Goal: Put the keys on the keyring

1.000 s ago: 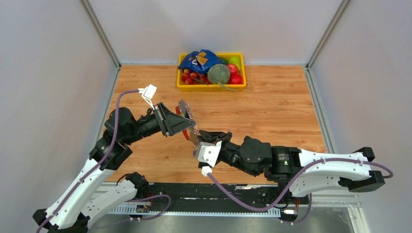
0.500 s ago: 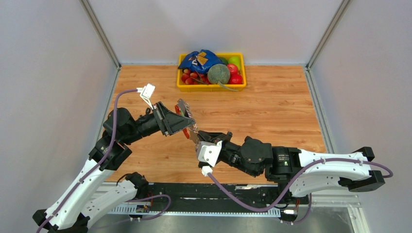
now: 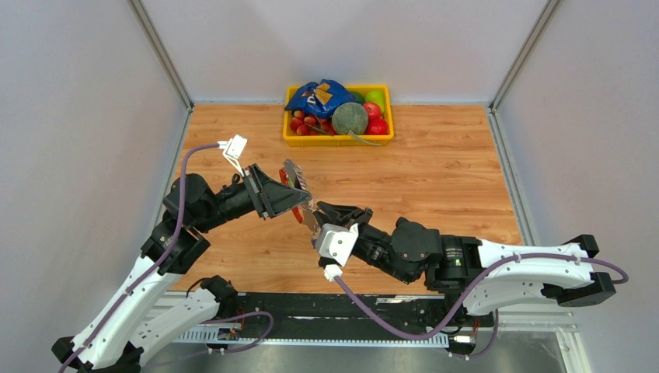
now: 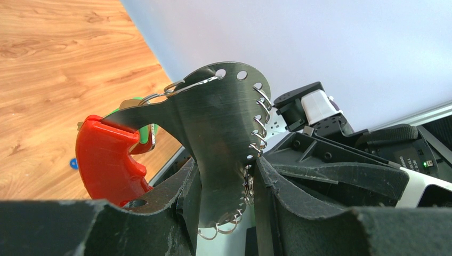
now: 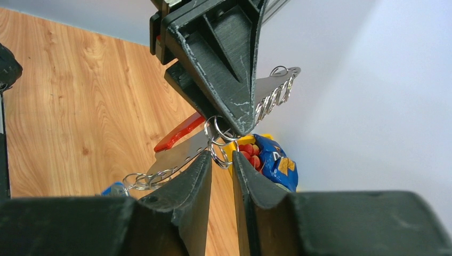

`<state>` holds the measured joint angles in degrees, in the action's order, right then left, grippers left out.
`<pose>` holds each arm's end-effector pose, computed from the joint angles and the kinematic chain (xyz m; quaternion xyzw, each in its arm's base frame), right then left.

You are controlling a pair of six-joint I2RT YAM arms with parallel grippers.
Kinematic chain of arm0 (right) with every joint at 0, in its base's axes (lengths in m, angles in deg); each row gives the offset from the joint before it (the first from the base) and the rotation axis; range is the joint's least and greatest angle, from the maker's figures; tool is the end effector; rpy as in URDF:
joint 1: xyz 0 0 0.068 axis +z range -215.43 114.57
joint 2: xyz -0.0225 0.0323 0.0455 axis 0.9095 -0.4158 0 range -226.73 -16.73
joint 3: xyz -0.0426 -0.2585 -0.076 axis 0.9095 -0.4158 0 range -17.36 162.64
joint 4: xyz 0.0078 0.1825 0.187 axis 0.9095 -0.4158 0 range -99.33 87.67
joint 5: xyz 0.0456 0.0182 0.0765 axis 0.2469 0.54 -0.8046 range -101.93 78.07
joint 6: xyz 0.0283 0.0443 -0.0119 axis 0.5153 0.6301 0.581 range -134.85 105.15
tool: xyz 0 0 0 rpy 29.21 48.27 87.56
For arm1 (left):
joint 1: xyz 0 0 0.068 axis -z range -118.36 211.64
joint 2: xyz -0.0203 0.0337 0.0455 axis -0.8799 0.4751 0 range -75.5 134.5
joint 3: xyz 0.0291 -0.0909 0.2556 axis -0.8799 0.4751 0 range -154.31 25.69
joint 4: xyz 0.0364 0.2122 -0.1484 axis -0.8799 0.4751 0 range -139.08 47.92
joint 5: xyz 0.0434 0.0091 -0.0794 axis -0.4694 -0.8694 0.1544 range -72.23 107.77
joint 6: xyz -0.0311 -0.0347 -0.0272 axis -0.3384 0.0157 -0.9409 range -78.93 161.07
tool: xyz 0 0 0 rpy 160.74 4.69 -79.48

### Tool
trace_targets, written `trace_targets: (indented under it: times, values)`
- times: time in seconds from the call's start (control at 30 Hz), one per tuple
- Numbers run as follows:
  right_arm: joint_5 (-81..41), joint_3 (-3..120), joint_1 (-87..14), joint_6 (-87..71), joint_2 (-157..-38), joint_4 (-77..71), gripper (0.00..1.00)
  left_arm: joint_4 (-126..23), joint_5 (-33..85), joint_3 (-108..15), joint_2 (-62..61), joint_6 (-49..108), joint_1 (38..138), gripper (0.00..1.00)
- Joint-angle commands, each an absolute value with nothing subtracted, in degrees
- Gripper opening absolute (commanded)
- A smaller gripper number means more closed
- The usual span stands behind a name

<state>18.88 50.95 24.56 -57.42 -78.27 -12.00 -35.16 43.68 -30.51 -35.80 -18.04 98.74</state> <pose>0.0182 0.2348 0.4288 -0.5661 0.4486 0.0909 0.6856 0.1028 -0.0972 0.4141 0.0306 0.6919 -0.6279 0.3551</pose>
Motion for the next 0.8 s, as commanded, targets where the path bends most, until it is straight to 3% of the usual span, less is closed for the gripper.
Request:
trace_targets:
  times: [0.0,0.5,0.77]
  values:
    - [20.9,52.3,24.9,-58.7,-78.4,-8.8,0.27,-38.1,46.0,-32.0,-36.5,-18.3,99.0,0.0]
    - [19.8,51.6,25.0,-58.3,-79.0,-10.2,0.25,-38.1,46.0,-31.9,-36.8,-18.2,99.0,0.0]
    - [18.1,52.1,25.0,-57.5,-79.2,-12.5,0.0,-38.4,46.0,-31.8,-37.2,-18.1,99.0,0.0]
